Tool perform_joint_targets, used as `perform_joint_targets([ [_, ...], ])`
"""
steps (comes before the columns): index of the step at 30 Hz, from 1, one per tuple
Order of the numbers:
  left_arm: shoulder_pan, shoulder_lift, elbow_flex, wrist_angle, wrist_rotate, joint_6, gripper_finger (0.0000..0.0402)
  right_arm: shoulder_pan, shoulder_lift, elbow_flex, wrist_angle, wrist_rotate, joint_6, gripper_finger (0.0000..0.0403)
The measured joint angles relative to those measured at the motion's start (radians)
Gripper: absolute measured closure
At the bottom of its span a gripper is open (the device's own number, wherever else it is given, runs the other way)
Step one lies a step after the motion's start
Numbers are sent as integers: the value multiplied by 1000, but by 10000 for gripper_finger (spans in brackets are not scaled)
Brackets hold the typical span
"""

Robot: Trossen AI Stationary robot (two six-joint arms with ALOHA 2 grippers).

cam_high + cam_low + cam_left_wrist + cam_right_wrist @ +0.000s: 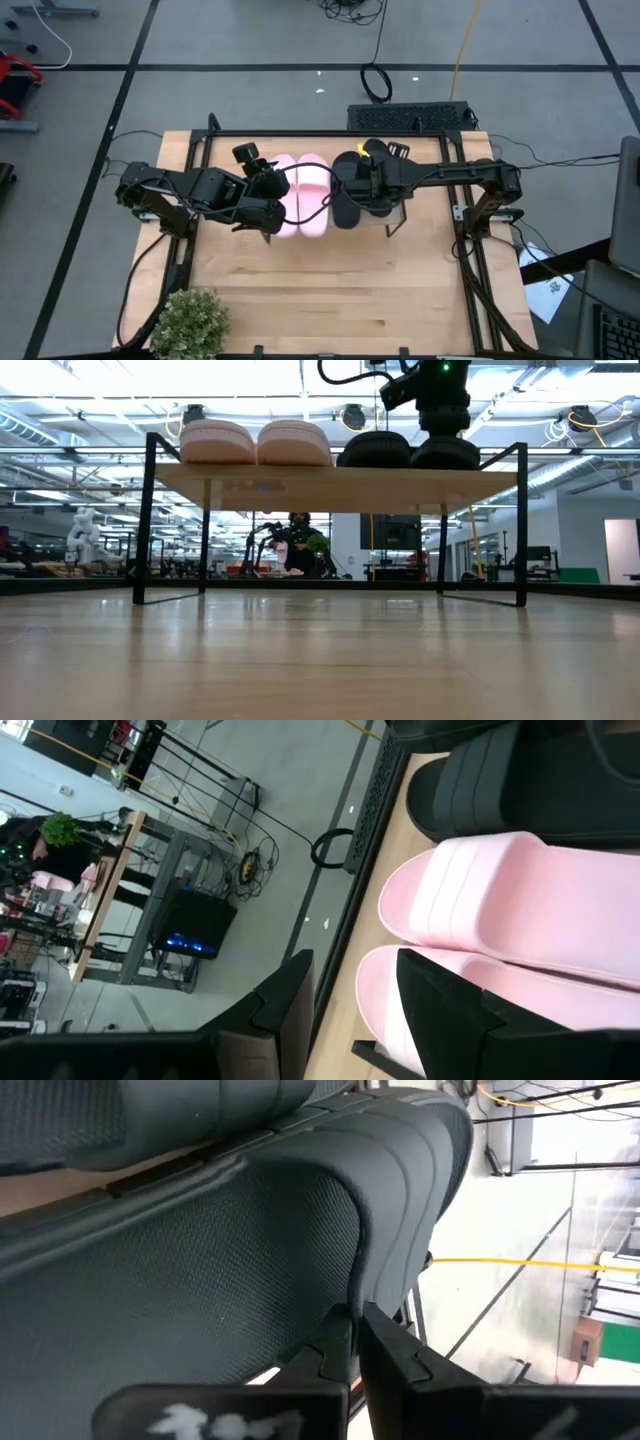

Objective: Pick and place slides into the shelf
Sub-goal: Put the black slipper on the shelf

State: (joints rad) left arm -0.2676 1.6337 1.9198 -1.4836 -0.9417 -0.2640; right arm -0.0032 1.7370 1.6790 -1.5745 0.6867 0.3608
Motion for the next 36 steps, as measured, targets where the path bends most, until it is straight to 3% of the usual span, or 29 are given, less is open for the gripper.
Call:
perform_joint_targets([
  [10,0,0,0,0,0,0,250,5,1,126,5,-40,-82,403],
  [36,0,0,0,39,-1,29,250,-67,0,113,5,-147,-112,403],
])
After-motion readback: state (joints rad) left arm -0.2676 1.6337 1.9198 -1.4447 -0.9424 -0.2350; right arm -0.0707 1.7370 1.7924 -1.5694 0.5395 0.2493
